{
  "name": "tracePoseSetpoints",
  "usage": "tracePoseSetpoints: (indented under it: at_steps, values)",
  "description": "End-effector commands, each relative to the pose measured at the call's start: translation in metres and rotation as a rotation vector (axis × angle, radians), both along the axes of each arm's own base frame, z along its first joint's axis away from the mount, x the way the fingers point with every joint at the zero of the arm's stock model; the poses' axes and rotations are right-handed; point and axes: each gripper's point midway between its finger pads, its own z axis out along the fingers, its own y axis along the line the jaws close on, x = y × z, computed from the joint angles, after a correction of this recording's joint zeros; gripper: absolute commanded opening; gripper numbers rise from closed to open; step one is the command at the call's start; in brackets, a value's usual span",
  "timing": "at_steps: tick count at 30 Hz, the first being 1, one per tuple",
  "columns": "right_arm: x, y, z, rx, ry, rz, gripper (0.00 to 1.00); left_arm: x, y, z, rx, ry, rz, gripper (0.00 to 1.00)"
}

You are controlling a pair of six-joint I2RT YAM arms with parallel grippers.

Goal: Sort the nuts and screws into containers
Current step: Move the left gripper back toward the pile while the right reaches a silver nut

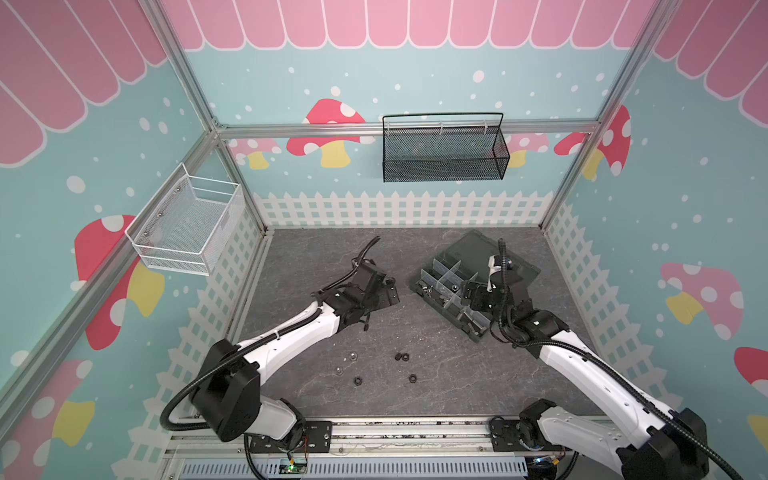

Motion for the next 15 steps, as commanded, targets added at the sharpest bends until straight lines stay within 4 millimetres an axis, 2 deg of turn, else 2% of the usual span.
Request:
tracePoseSetpoints:
  at_steps: [1, 7, 11, 15]
  values:
    - [0.003, 0.033, -0.001, -0.028, 0.014, 0.069, 0.92, -0.012, 0.044, 0.002, -0.033, -0.035, 0.164, 1.0]
    - [-0.005, 0.114, -0.021, -0.116, 0.091, 0.282, 0.86, -0.054, 0.123, -0.006, 0.015, -0.052, 0.37, 1.0]
    - [-0.018, 0.17, -0.036, -0.199, 0.132, 0.44, 0.84, -0.079, 0.161, -0.013, 0.019, -0.062, 0.492, 1.0]
    - [-0.037, 0.224, -0.052, -0.251, 0.169, 0.61, 0.8, -0.097, 0.186, -0.014, 0.001, -0.075, 0.581, 1.0]
